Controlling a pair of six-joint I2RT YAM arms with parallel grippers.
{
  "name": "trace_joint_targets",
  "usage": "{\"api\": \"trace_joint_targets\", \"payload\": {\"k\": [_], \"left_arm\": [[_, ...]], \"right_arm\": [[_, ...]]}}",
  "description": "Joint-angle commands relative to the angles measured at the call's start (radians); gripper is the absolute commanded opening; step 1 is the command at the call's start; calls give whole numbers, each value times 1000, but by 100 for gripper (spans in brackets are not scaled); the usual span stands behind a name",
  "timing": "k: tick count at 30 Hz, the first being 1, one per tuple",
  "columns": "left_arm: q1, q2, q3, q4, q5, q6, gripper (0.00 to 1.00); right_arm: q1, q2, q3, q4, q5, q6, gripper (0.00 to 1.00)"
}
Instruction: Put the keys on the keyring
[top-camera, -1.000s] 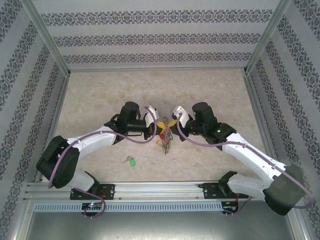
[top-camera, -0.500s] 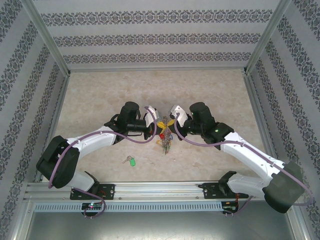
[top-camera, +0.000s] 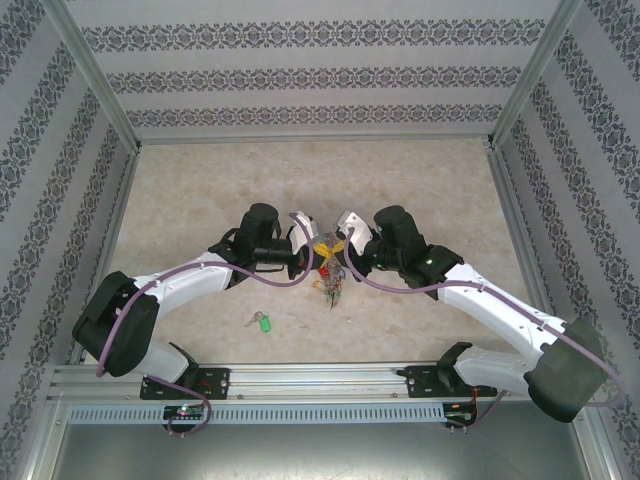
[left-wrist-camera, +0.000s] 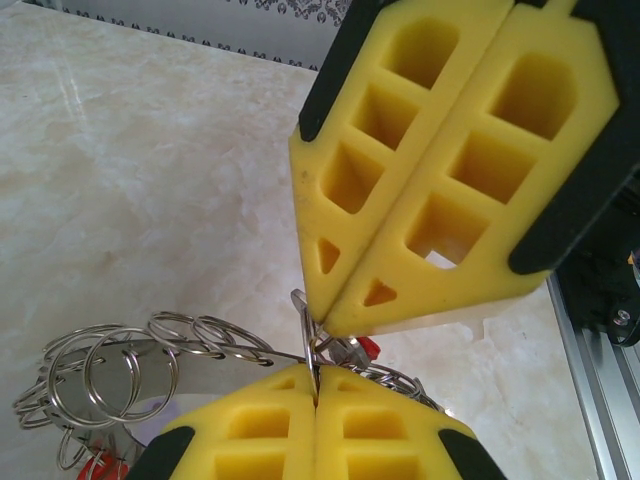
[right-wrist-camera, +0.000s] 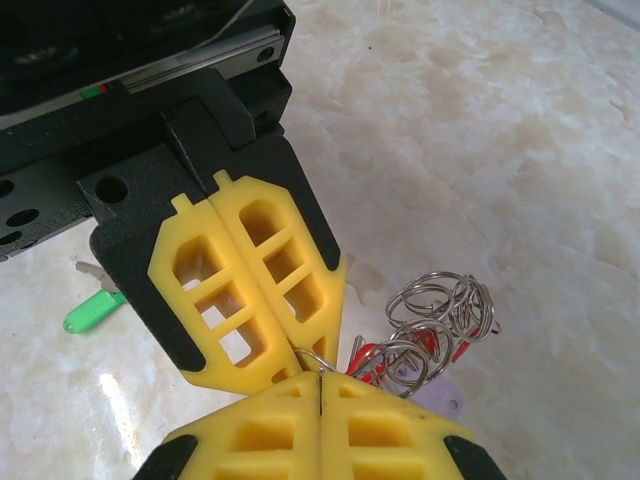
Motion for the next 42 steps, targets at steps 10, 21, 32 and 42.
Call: {"api": "trace_joint_targets", "payload": {"k": [10, 21, 32, 42], "left_arm": [[-14, -17, 17, 40, 26, 13, 0], [-14, -17, 15, 42, 30, 14, 0], [-14, -21, 8, 54, 47, 24, 0], [-13, -26, 5, 69, 31, 23, 0]], "right_arm": [[11, -17, 22, 24, -44, -25, 0], [11, -2, 25, 53, 18, 16, 0], [11, 3, 30, 22, 209, 51, 0], [-14, 17, 45, -17, 157, 105, 0]]}}
